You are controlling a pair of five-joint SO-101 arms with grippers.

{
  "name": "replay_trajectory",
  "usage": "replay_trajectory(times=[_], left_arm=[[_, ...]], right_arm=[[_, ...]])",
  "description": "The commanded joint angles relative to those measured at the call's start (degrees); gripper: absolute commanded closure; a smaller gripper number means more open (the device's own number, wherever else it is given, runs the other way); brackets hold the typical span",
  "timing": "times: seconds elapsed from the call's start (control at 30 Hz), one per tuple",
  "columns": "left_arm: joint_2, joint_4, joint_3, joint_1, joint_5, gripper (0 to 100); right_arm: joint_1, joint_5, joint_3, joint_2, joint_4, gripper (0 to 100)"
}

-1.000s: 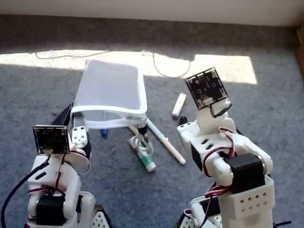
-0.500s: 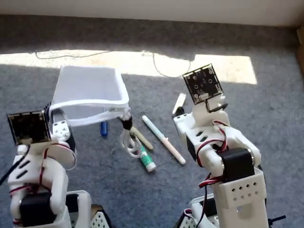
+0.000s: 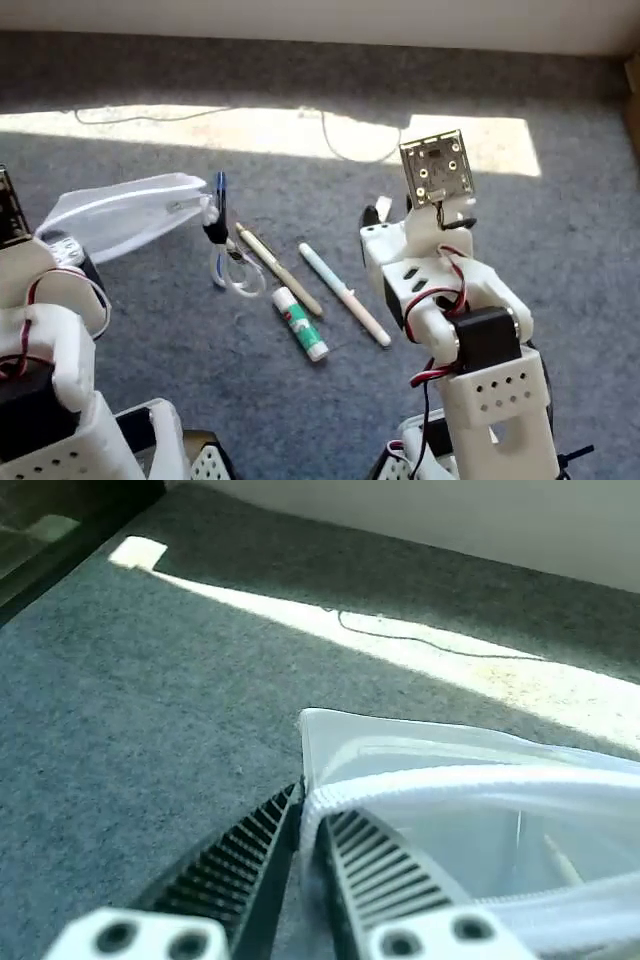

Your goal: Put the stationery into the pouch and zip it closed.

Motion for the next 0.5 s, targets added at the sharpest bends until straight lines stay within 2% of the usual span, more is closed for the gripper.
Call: replay_trajectory(times=[0.0, 0.33, 0.47], left_arm=[[0.3, 1.4, -3.2, -5.0, 0.4, 99], [0.4, 5.7, -3.4, -6.9, 0.4, 99], [0.7, 5.6, -3.4, -6.9, 0.4, 99]], right_arm=[[-3.4, -0.9, -0.4, -0.3, -1.8, 82.8], [-8.7, -1.0, -0.7, -0.1, -1.9, 82.8], [-10.5, -1.2, -2.5, 4.4, -1.8, 82.8]])
